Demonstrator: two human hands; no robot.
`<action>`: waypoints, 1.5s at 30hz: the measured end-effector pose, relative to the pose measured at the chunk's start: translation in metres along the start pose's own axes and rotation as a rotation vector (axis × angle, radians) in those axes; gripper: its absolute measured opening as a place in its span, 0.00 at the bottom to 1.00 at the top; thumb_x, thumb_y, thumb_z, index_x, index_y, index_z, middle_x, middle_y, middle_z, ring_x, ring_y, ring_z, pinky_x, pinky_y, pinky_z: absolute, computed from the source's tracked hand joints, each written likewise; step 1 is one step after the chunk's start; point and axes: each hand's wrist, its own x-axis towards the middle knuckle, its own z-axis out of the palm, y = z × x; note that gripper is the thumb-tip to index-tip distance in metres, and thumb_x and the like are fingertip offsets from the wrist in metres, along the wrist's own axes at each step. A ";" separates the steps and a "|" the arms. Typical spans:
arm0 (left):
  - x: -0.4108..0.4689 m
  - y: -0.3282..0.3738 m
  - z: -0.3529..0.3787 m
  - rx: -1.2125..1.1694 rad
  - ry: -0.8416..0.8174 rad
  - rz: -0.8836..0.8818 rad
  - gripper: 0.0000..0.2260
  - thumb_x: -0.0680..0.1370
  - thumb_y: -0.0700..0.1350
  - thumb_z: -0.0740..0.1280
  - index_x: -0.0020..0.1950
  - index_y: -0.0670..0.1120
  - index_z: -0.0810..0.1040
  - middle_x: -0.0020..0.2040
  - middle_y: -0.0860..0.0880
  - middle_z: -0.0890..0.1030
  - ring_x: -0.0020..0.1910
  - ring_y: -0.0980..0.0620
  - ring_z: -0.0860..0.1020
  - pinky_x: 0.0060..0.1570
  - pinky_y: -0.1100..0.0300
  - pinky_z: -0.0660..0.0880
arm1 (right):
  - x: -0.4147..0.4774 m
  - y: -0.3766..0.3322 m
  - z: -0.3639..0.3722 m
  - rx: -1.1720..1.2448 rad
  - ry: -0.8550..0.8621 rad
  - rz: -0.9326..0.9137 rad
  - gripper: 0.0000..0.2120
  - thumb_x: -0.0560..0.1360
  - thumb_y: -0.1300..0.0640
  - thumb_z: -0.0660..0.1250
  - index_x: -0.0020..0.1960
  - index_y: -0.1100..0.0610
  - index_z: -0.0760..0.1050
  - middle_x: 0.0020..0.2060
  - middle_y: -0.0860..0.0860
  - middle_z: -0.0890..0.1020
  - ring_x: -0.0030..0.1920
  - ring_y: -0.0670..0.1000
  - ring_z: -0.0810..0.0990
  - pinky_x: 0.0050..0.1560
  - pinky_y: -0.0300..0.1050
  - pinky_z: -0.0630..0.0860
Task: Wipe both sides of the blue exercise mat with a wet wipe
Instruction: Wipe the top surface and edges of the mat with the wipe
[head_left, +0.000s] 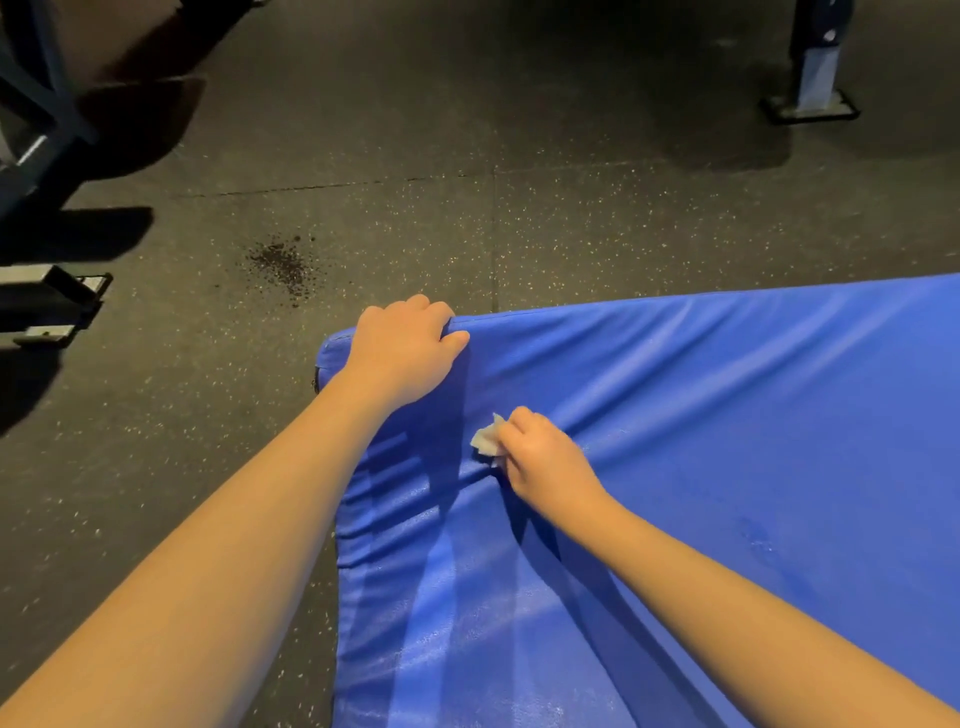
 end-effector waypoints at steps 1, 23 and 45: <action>0.001 0.000 0.001 0.001 -0.003 0.000 0.14 0.82 0.53 0.54 0.55 0.47 0.74 0.52 0.48 0.75 0.48 0.46 0.72 0.48 0.54 0.61 | 0.005 0.007 -0.003 -0.007 0.030 0.030 0.05 0.74 0.62 0.56 0.40 0.59 0.68 0.33 0.56 0.70 0.29 0.56 0.67 0.21 0.50 0.70; -0.010 0.009 -0.011 -0.075 0.103 -0.015 0.19 0.80 0.57 0.56 0.34 0.47 0.62 0.33 0.51 0.69 0.31 0.51 0.65 0.38 0.54 0.57 | 0.046 0.020 -0.063 0.173 0.460 0.485 0.10 0.76 0.61 0.57 0.49 0.63 0.75 0.45 0.57 0.74 0.43 0.54 0.75 0.40 0.33 0.67; -0.009 0.010 0.000 -0.005 0.150 0.016 0.19 0.81 0.54 0.56 0.33 0.48 0.61 0.33 0.52 0.66 0.32 0.50 0.64 0.39 0.55 0.57 | 0.025 0.049 -0.050 0.168 0.411 0.556 0.07 0.76 0.61 0.57 0.46 0.56 0.74 0.44 0.56 0.76 0.41 0.39 0.79 0.38 0.33 0.73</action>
